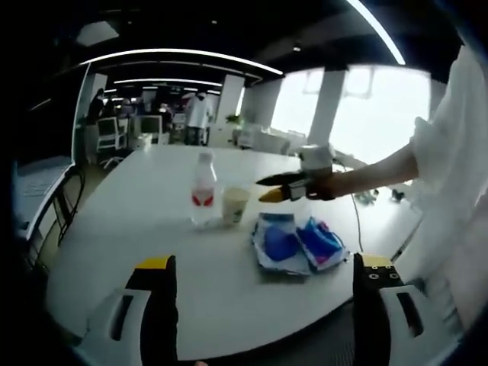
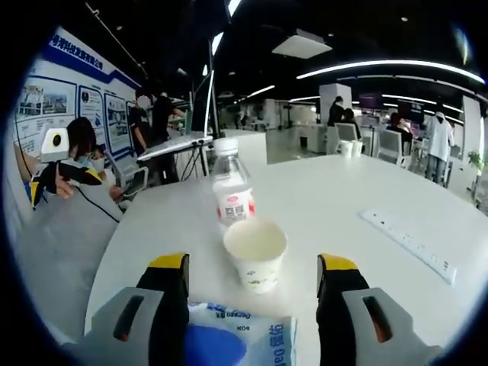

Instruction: Arrange the tabletop items into an orderly group along one side of the table until the central work area is clear of visible clutter.

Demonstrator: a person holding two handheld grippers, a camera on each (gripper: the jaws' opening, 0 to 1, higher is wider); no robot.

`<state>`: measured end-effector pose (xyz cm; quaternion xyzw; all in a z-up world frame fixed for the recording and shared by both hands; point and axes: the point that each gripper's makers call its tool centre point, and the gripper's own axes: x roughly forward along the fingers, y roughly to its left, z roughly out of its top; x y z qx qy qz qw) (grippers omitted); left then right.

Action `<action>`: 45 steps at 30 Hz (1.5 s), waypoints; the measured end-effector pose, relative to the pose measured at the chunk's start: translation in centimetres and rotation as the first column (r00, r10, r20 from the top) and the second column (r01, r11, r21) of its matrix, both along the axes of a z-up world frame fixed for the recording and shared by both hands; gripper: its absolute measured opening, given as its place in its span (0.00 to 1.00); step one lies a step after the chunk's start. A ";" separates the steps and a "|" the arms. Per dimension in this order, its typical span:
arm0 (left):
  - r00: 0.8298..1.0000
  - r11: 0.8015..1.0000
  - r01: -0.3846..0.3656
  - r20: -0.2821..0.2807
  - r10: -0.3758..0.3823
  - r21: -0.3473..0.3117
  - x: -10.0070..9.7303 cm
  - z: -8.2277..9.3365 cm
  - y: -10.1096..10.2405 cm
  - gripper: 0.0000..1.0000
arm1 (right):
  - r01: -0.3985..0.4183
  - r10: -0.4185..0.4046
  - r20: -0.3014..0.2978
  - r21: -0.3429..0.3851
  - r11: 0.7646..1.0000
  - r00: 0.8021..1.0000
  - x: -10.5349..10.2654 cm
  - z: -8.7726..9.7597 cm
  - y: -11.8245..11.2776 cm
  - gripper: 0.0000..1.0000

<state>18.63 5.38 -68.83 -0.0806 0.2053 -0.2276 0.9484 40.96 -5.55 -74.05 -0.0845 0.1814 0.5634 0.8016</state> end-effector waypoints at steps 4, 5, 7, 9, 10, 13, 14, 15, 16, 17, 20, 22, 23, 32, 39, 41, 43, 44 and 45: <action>1.000 1.000 0.017 0.002 -0.017 -0.005 -0.1 0.0 -0.2 0.93 | 0.005 -0.005 0.009 -0.001 1.000 1.000 -0.5 0.6 -0.3 0.66; 1.000 1.000 0.020 0.003 -0.020 -0.007 -0.1 -0.1 -0.2 0.93 | 0.007 -0.007 0.010 -0.002 1.000 1.000 -0.5 0.7 -0.4 0.66; 1.000 1.000 0.026 0.002 -0.026 -0.011 0.0 -0.2 -0.2 0.92 | 0.013 -0.013 0.010 -0.001 1.000 1.000 -0.8 0.9 -0.6 0.66; 0.999 0.999 0.033 0.001 -0.033 -0.012 0.0 -0.3 -0.2 0.92 | 0.017 -0.017 0.011 -0.002 1.000 1.000 -1.0 1.0 -0.8 0.66; 0.999 0.999 0.037 0.001 -0.037 -0.015 0.0 -0.3 -0.2 0.92 | 0.019 -0.019 0.010 -0.001 1.000 1.000 -1.2 1.1 -0.9 0.66; 0.999 0.999 0.049 -0.001 -0.049 -0.016 0.1 -0.3 -0.2 0.92 | 0.029 -0.029 0.009 -0.004 1.000 1.000 -1.6 1.3 -1.2 0.66; 0.999 0.999 0.051 -0.001 -0.051 -0.016 0.1 -0.4 -0.1 0.92 | 0.032 -0.032 0.007 -0.002 0.999 0.999 -1.7 1.3 -1.3 0.66; 0.998 0.998 0.055 -0.005 -0.055 -0.016 0.2 -0.5 -0.1 0.92 | 0.036 -0.036 0.003 -0.001 0.999 0.999 -1.9 1.4 -1.5 0.66; 0.998 0.998 0.059 -0.007 -0.059 -0.018 0.2 -0.5 -0.2 0.92 | 0.038 -0.038 0.004 -0.002 0.999 0.999 -1.9 1.4 -1.6 0.66; 0.998 0.998 0.064 -0.010 -0.064 -0.020 0.2 -0.6 -0.2 0.92 | 0.044 -0.044 0.007 -0.006 0.999 0.999 -2.0 1.4 -2.0 0.66; 0.997 0.997 0.077 -0.009 -0.077 -0.023 0.3 -0.6 -0.4 0.92 | 0.058 -0.058 0.004 -0.002 0.998 0.998 -2.4 1.7 -2.7 0.66; 0.996 0.996 0.091 -0.011 -0.091 -0.024 0.4 -0.7 -0.7 0.92 | 0.067 -0.067 0.003 -0.005 0.998 0.998 -2.7 1.7 -3.1 0.66; 0.995 0.995 0.100 -0.010 -0.100 -0.023 0.4 -0.7 -0.9 0.92 | 0.071 -0.071 0.004 -0.007 0.997 0.997 -2.8 1.8 -3.3 0.66; 0.989 0.988 0.150 -0.012 -0.151 -0.018 0.6 -0.8 -1.7 0.90 | 0.119 -0.119 -0.001 -0.009 0.993 0.993 -3.9 2.3 -5.5 0.65; 0.984 0.984 0.177 -0.005 -0.178 -0.028 0.7 -0.8 -2.5 0.89 | 0.148 -0.148 -0.003 -0.005 0.989 0.989 -5.0 2.9 -6.9 0.65; 0.983 0.983 0.182 0.000 -0.182 -0.029 0.8 -0.8 -2.6 0.89 | 0.150 -0.150 0.000 -0.010 0.989 0.989 -5.2 2.9 -7.1 0.65; 0.983 0.983 0.182 0.005 -0.182 -0.035 0.8 -0.7 -2.8 0.89 | 0.150 -0.150 -0.002 -0.012 0.989 0.989 -5.5 2.9 -7.3 0.65; 0.983 0.983 0.182 0.005 -0.181 -0.037 0.8 -0.6 -2.8 0.89 | 0.150 -0.150 -0.002 -0.015 0.989 0.989 -5.6 2.9 -7.4 0.65; 0.984 0.983 0.181 0.006 -0.181 -0.038 0.8 -0.6 -2.9 0.89 | 0.150 -0.150 -0.003 -0.017 0.989 0.989 -5.7 2.8 -7.4 0.65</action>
